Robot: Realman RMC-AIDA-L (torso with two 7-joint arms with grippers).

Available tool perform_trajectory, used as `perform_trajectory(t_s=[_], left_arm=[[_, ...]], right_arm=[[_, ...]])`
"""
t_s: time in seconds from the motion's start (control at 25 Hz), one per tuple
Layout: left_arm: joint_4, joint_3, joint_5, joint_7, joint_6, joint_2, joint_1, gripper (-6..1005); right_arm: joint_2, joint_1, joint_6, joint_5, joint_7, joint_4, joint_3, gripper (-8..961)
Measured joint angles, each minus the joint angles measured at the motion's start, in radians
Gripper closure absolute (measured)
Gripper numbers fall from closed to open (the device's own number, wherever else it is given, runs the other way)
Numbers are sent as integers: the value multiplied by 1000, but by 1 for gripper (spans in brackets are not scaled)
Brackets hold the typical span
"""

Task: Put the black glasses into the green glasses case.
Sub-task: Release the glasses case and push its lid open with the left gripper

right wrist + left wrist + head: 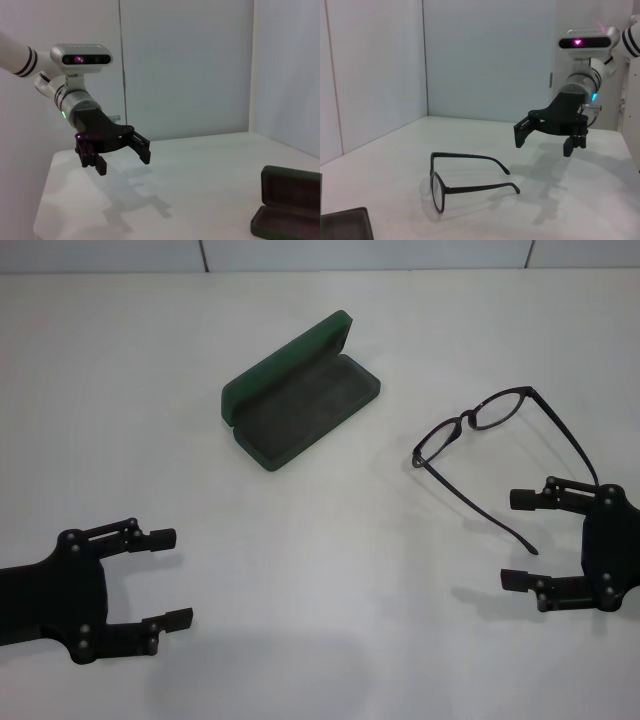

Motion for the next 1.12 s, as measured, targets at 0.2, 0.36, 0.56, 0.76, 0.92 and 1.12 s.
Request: perform_trajectory(t_s=[0.2,0.36,0.56,0.76,0.92,1.12], left_arm=[[0,0,0,0,0,0,0,189],[0,1,0,0,0,0,0,190],[0,2,0,-1,1,0,0,191],[0,-15,-25,-70,2,-7,-3,192],[0,-64,-66,-252,-1,-11,-23,192],[-1,-157,-73,-582,-31,-5,-93,193]], right_arm=[[0,1,0,0,0,0,0,96],[0,1,0,0,0,0,0,96],[0,1,0,0,0,1,0,95],[0,-1,0,0,0,1,0,95],[1,-2,0,0,0,2,0,95],[2,-1,0,0,0,2,0,96]])
